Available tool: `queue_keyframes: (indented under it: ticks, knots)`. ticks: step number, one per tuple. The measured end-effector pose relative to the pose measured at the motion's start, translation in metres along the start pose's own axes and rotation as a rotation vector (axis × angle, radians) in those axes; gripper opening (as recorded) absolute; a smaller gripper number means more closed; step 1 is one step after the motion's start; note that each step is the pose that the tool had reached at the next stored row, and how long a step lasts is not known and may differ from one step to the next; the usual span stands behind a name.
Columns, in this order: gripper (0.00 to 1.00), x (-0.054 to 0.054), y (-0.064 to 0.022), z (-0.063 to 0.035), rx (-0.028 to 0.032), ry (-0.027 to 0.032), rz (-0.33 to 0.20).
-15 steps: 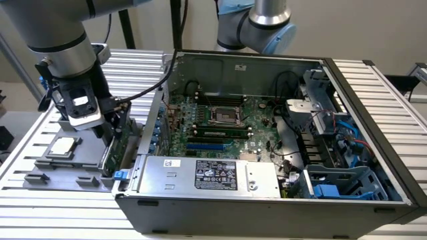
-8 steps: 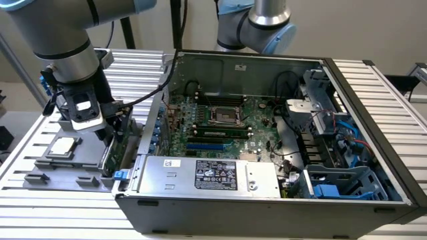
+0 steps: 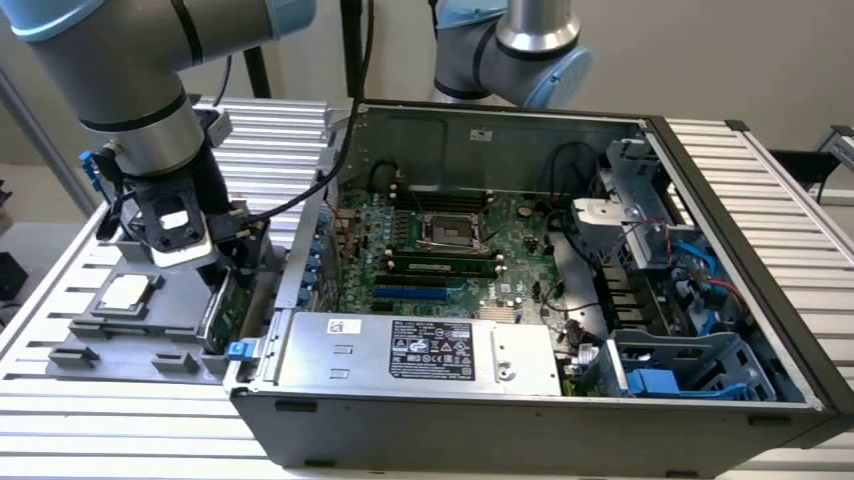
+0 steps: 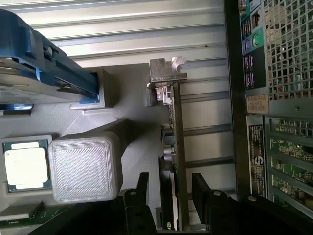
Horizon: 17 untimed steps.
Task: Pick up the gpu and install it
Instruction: 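Pick up the gpu and move the gpu toward the slot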
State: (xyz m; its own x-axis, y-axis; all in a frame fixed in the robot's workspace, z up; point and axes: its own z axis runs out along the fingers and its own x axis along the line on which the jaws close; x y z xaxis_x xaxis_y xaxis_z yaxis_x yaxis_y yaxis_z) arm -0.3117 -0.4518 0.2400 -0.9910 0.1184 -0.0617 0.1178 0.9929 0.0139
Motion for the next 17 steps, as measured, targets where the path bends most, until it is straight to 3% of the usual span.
queue_keyframes:
  ticks: [12,17]
  knots:
    - [0.48,0.0043,0.0013,0.0019,0.0003,-0.0041,0.0]
    - [0.48,0.0043,0.0016,0.0022,0.004,-0.0134,-0.001]
